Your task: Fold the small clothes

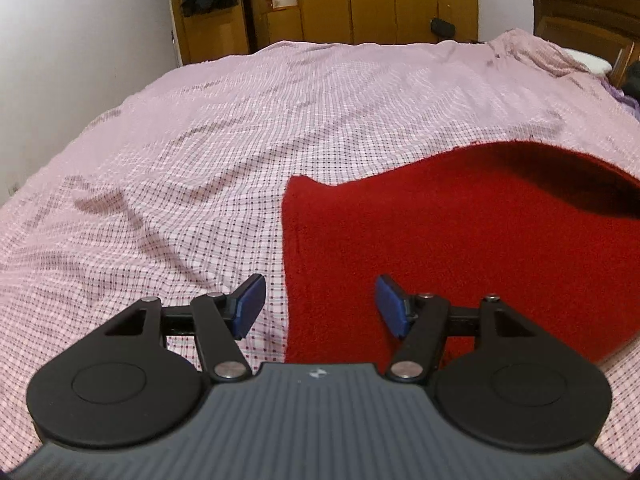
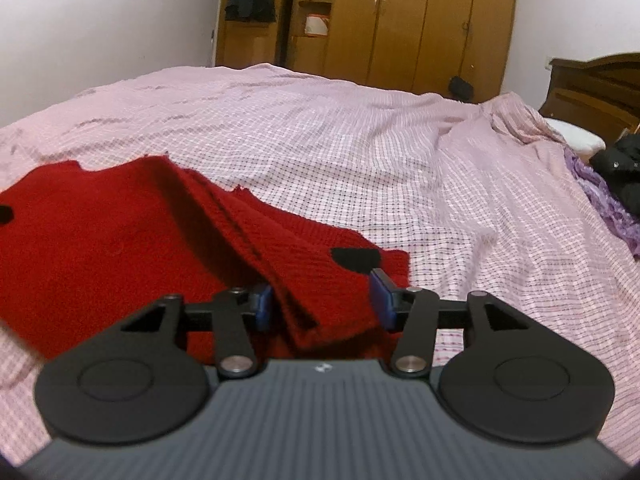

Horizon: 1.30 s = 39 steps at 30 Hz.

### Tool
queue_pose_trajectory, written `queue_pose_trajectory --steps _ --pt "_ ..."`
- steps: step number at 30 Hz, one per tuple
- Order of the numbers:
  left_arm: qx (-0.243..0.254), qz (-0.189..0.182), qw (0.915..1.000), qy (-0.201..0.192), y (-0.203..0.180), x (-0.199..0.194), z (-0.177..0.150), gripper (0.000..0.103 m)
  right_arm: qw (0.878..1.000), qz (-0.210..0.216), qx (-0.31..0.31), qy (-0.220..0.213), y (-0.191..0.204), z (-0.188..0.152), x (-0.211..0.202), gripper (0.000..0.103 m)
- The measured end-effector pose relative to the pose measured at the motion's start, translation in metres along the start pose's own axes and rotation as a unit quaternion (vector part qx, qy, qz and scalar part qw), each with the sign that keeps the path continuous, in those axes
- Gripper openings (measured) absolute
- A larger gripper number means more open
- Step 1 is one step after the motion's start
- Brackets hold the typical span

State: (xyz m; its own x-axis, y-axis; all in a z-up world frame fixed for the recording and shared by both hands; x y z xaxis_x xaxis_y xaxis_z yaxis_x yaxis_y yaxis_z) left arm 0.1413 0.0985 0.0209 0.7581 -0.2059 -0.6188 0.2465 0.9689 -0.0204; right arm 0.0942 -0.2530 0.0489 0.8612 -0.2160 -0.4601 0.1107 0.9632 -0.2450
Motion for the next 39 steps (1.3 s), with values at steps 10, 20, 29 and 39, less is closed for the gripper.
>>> queue_pose_trajectory --steps 10,20,29,39 --pt "0.018 0.025 0.9995 0.004 -0.008 0.012 0.003 0.069 0.998 -0.057 -0.027 -0.015 -0.006 0.039 0.044 0.017" --pt "0.017 0.040 0.9990 0.011 -0.011 0.023 0.001 0.069 0.995 -0.089 0.025 0.038 -0.016 0.014 0.084 0.062" --pt "-0.014 0.027 0.9995 0.003 -0.008 0.004 0.003 0.069 0.988 -0.076 0.134 0.027 -0.066 0.008 0.035 0.064" --pt "-0.007 0.023 0.9997 0.006 -0.011 0.006 0.015 0.069 0.979 -0.007 0.189 0.072 -0.069 -0.002 0.037 0.064"
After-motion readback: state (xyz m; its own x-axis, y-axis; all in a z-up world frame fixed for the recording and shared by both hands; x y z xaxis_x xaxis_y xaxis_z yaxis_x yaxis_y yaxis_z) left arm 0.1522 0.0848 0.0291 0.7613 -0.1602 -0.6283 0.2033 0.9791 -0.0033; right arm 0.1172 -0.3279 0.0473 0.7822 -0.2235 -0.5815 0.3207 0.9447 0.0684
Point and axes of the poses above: each gripper's, at about its wrist camera, not at the fingertips, and x roughly the way its jaws point, y to its left, z to its top, the point moved 4 cm from there along x, roughly the way its jaws point, and after that the axes turned 13 degrees about -z, right-handed, at the moved point
